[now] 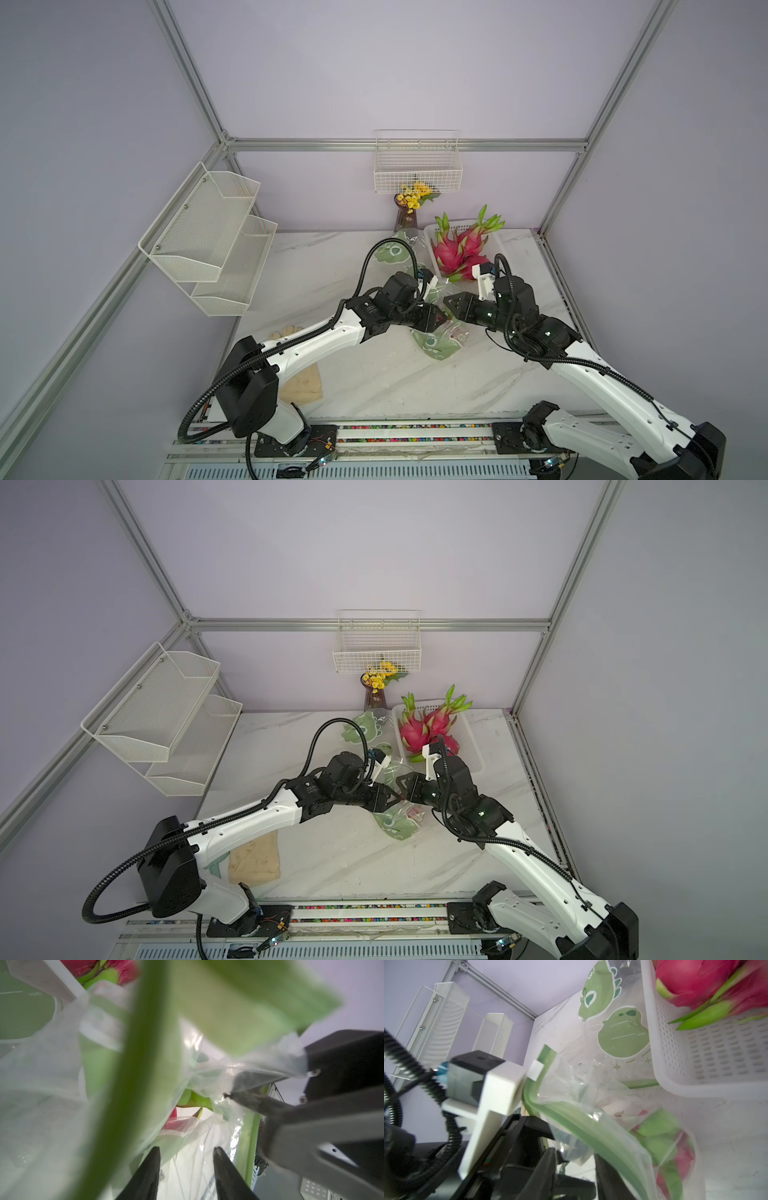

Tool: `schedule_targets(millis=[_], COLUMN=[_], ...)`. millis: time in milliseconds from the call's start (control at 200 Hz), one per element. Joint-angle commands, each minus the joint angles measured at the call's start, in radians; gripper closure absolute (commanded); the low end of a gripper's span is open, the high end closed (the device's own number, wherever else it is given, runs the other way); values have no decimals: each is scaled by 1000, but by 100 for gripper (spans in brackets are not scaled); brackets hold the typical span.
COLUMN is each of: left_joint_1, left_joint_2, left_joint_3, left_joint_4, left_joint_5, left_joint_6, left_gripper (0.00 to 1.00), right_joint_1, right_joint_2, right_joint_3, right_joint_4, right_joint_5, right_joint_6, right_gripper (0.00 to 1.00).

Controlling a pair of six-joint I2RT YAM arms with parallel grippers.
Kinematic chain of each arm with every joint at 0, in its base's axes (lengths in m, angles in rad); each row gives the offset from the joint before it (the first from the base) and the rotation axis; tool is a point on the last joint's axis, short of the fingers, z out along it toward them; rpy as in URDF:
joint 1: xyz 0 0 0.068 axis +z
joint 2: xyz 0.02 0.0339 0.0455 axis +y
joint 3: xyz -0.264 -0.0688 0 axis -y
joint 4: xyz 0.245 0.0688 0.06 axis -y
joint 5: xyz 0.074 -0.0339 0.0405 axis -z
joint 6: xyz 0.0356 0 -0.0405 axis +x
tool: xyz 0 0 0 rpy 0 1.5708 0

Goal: Open the zip-top bag and take out the dragon fruit
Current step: Pick up the dragon fruit from the zipper food storage bag.

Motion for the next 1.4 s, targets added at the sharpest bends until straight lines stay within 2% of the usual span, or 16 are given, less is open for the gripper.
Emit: schedule_targets(millis=[0,135,285,565,785,945,995,1070,1135,1230,1395], left_joint_1=[13,19,20,19,19,19,19,18,19,19,22], left_joint_2=[8,30,58,96,117,135,141,152,155,157,162], left_joint_3=[-13,-21,-9,18,44,64,73,88,94,99,108], left_joint_4=[89,138,176,216,226,233,232,221,221,226,209], left_joint_5=[6,17,30,24,20,23,22,18,3,-19,-93], left_joint_6=[-21,-33,-42,-50,-53,-54,-52,-50,-53,-57,-73], left_gripper=[56,56,57,61,61,61,61,61,61,57,56], right_joint_1=[5,1,-27,-167,-236,-243,-243,-245,-246,-247,-248], right_joint_2=[-43,-65,-54,80,187,246,265,279,275,261,240], right_joint_3=[71,137,143,116,96,79,83,86,83,76,69], right_joint_4=[-50,-180,-274,-229,-93,6,8,9,15,24,27], right_joint_5=[17,127,212,114,-43,-132,-137,-141,-140,-140,-161], right_joint_6=[5,-18,-31,-122,-171,-183,-185,-190,-191,-191,-187], right_gripper=[60,58,49,35,33,33,36,45,61,76,89])
